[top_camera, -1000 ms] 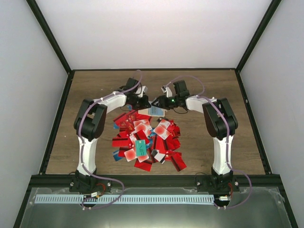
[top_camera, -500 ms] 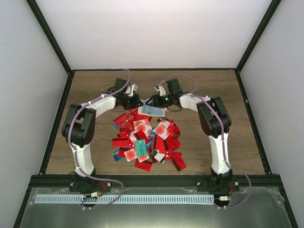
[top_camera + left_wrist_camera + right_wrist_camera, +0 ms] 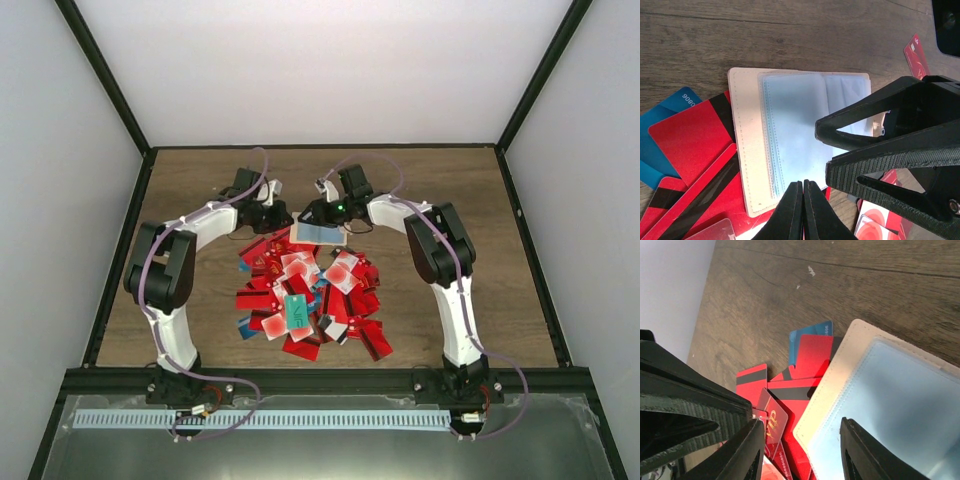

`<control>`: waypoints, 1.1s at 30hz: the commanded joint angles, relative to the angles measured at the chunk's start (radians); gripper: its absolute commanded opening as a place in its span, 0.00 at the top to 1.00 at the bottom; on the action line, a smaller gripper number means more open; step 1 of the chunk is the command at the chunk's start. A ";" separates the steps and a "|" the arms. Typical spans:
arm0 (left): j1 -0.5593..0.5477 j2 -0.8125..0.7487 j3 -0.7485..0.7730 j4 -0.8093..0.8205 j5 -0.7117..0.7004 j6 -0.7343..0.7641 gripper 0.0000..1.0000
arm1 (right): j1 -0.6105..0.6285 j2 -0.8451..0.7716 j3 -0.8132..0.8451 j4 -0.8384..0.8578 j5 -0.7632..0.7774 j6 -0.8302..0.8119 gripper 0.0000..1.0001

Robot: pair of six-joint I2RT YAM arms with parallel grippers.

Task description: Put the credit cards into the card holder

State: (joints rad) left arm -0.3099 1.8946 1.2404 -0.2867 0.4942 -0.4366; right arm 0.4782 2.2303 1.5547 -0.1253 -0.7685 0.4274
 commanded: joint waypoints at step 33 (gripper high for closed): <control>-0.290 -0.553 -0.476 -0.139 -0.252 -0.060 0.54 | 0.123 -0.783 -0.829 0.092 0.035 0.037 0.46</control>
State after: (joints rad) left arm -0.5808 1.4044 0.8310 -0.4137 0.2554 -0.4477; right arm 0.5301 1.4899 0.7681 -0.1299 -0.6544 0.3973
